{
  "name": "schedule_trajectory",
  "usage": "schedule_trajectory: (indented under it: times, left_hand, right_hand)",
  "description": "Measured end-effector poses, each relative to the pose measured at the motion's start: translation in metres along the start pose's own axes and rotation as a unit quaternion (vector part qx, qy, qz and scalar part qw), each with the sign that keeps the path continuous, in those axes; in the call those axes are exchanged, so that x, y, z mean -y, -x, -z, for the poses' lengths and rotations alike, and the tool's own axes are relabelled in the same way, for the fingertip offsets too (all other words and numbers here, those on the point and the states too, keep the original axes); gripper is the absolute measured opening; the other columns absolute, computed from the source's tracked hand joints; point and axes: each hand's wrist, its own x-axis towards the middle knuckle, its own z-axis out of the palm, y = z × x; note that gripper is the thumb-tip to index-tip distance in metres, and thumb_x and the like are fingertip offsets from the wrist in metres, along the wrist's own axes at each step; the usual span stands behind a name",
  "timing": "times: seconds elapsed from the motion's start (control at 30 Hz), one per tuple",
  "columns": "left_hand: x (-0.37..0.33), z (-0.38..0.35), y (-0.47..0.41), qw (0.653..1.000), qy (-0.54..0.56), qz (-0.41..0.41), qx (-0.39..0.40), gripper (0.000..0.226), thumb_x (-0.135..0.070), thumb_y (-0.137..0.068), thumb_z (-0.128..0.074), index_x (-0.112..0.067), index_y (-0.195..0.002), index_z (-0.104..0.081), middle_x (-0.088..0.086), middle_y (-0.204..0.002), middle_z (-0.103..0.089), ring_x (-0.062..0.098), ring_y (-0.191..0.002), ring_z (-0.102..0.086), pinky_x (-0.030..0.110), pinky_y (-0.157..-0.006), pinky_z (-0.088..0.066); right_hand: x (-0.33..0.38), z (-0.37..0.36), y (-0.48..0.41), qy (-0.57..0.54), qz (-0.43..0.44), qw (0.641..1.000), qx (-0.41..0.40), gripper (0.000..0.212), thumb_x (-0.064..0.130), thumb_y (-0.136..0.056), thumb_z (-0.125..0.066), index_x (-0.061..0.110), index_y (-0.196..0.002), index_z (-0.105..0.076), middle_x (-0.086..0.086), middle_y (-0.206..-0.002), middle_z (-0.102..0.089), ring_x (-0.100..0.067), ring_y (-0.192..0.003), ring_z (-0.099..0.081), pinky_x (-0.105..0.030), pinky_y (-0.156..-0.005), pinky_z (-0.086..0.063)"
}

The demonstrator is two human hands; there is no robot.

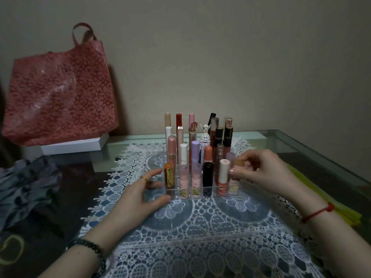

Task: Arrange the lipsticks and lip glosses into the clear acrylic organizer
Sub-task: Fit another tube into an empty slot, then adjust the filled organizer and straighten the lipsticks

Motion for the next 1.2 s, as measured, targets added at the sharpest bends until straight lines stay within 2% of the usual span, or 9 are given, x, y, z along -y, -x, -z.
schedule_trajectory:
  times: [0.13, 0.23, 0.4, 0.47, 0.6, 0.7, 0.83, 1.0, 1.2]
  left_hand:
    - [-0.001, -0.001, 0.002, 1.000, 0.006, 0.001, 0.002, 0.061, -0.059, -0.051, -0.064, -0.061, -0.106, -0.038, -0.022, -0.095, -0.057, -0.009, -0.096, -0.052, 0.004, -0.065, -0.038]
    - [-0.002, -0.001, 0.003, 1.000, 0.007, 0.005, 0.001, 0.061, -0.057, -0.053, -0.065, -0.061, -0.107, -0.037, -0.024, -0.095, -0.056, -0.010, -0.095, -0.051, 0.004, -0.064, -0.037]
    - [-0.002, -0.003, 0.005, 1.000, 0.014, 0.011, 0.003, 0.061, -0.046, -0.062, -0.071, -0.059, -0.111, -0.037, -0.025, -0.099, -0.055, -0.004, -0.101, -0.052, 0.015, -0.080, -0.041]
    - [-0.002, -0.004, 0.005, 1.000, 0.011, 0.012, 0.001, 0.061, -0.041, -0.065, -0.073, -0.058, -0.111, -0.038, -0.025, -0.099, -0.056, -0.004, -0.102, -0.052, 0.020, -0.087, -0.040]
    - [-0.004, -0.004, 0.005, 1.000, 0.012, 0.014, -0.003, 0.059, -0.041, -0.067, -0.073, -0.060, -0.109, -0.035, -0.028, -0.095, -0.054, -0.013, -0.096, -0.048, 0.010, -0.075, -0.034]
    - [-0.005, -0.004, 0.005, 1.000, 0.010, 0.013, -0.008, 0.061, -0.041, -0.068, -0.073, -0.058, -0.111, -0.034, -0.029, -0.092, -0.052, -0.016, -0.091, -0.046, 0.012, -0.075, -0.035]
    - [-0.005, -0.002, 0.004, 1.000, 0.016, 0.018, -0.004, 0.063, -0.040, -0.069, -0.073, -0.054, -0.117, -0.035, -0.028, -0.094, -0.052, -0.016, -0.093, -0.046, 0.016, -0.082, -0.037]
    - [-0.003, -0.001, 0.004, 1.000, 0.017, 0.020, -0.002, 0.061, -0.041, -0.068, -0.073, -0.057, -0.113, -0.034, -0.028, -0.096, -0.053, -0.015, -0.096, -0.047, 0.020, -0.088, -0.041]
    - [-0.001, -0.002, 0.003, 1.000, 0.011, 0.015, -0.003, 0.064, -0.043, -0.067, -0.073, -0.054, -0.117, -0.034, -0.030, -0.093, -0.053, -0.022, -0.090, -0.045, 0.003, -0.069, -0.033]
  right_hand:
    - [0.002, 0.006, 0.001, 0.008, -0.002, 1.000, -0.007, 0.017, 0.032, -0.072, -0.070, 0.021, -0.082, -0.063, 0.002, -0.064, -0.058, 0.000, -0.052, -0.049, -0.008, -0.048, -0.040]
    - [0.011, 0.018, -0.004, 0.023, 0.015, 0.997, -0.073, 0.022, 0.041, -0.073, -0.064, 0.023, -0.086, -0.064, 0.003, -0.070, -0.063, -0.008, -0.062, -0.057, -0.013, -0.051, -0.043]
    - [0.040, 0.033, -0.042, -0.006, 0.073, 0.986, -0.151, 0.017, 0.032, -0.085, -0.057, 0.023, -0.098, -0.065, 0.015, -0.079, -0.061, 0.002, -0.073, -0.055, -0.012, -0.061, -0.039]
    - [0.050, 0.033, -0.065, 0.006, 0.088, 0.987, -0.131, 0.022, 0.027, -0.089, -0.053, 0.019, -0.105, -0.065, 0.009, -0.088, -0.064, -0.003, -0.077, -0.056, -0.015, -0.063, -0.039]
    - [0.061, 0.027, -0.101, 0.042, 0.085, 0.994, -0.047, 0.029, 0.018, -0.092, -0.047, 0.001, -0.109, -0.063, -0.011, -0.106, -0.065, -0.018, -0.092, -0.058, -0.020, -0.073, -0.040]
    - [0.063, 0.021, -0.116, 0.107, 0.039, 0.993, 0.009, 0.034, 0.021, -0.094, -0.044, -0.005, -0.103, -0.064, -0.023, -0.105, -0.066, -0.031, -0.096, -0.061, -0.034, -0.081, -0.046]
    - [0.066, 0.017, -0.121, 0.133, 0.028, 0.990, 0.024, 0.029, 0.017, -0.092, -0.047, -0.003, -0.102, -0.066, -0.022, -0.105, -0.067, -0.030, -0.095, -0.062, -0.034, -0.080, -0.048]
    - [0.073, 0.016, -0.121, 0.093, 0.051, 0.994, 0.017, 0.021, 0.008, -0.084, -0.058, 0.003, -0.102, -0.068, -0.013, -0.106, -0.068, -0.015, -0.088, -0.059, -0.023, -0.080, -0.045]
    - [0.078, 0.011, -0.123, 0.050, 0.069, 0.996, 0.012, 0.015, 0.005, -0.078, -0.066, 0.004, -0.093, -0.071, -0.012, -0.096, -0.070, -0.016, -0.082, -0.063, -0.027, -0.084, -0.051]
